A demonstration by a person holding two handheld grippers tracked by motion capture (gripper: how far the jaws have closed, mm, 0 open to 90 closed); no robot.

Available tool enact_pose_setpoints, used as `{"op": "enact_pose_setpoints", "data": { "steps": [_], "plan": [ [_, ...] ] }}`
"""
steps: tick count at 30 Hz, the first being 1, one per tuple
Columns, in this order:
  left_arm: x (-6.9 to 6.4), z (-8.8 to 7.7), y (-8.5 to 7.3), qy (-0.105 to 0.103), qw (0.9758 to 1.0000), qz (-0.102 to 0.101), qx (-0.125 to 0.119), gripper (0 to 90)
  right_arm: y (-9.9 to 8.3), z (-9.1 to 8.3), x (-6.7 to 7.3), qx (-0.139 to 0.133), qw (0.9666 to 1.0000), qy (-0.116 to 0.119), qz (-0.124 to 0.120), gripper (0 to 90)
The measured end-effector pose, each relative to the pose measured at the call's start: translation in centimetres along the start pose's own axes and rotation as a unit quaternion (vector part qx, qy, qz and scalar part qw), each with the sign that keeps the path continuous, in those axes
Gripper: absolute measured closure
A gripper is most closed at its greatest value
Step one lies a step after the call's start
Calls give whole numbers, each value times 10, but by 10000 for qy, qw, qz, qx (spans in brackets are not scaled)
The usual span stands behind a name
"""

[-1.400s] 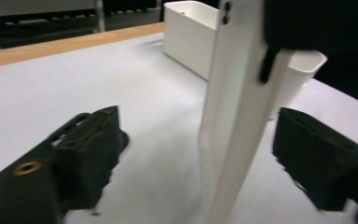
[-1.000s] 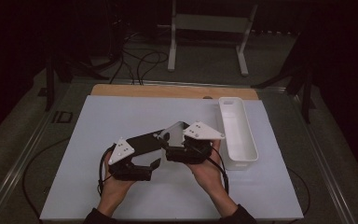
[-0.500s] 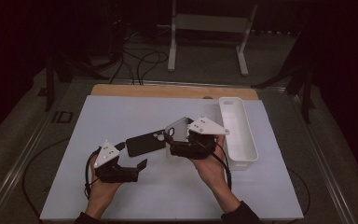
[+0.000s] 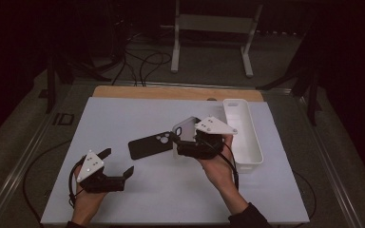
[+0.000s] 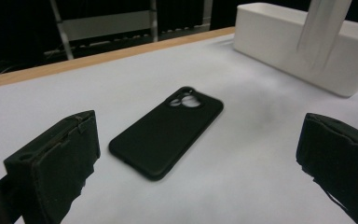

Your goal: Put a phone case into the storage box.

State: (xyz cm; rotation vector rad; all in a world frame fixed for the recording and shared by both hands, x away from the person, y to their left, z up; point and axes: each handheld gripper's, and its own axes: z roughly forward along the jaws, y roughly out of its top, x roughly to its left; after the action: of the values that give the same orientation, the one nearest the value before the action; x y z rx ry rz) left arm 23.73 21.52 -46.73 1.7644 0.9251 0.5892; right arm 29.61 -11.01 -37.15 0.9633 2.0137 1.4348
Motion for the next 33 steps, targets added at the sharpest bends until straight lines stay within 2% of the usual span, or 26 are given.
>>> {"op": "enact_pose_setpoints", "data": {
  "steps": [6,13,17,20,24,30,33],
  "plan": [
    [5,-9,-5,84,10000,20,20,1,4,-1,-4,-22,10000,-45,-32,166],
    [13,-20,-17,104,9999,-90,-25,1,8,0,-13,-42,9998,-185,-69,165],
    [14,-18,-21,90,9999,-94,6,1,10,0,-19,-54,9996,-259,-96,165],
    [13,-16,-23,119,9999,34,86,1,12,1,-24,-80,9994,-324,-80,165],
    [13,-13,-25,133,9998,70,151,1,16,3,-32,-114,9992,-375,-24,165],
    [17,-13,-26,180,9998,-84,96,1,18,9,-44,-103,9990,-433,38,165],
    [17,-14,-26,205,9997,-91,60,1,19,12,-53,-89,9988,-470,122,166]
  ]
}}
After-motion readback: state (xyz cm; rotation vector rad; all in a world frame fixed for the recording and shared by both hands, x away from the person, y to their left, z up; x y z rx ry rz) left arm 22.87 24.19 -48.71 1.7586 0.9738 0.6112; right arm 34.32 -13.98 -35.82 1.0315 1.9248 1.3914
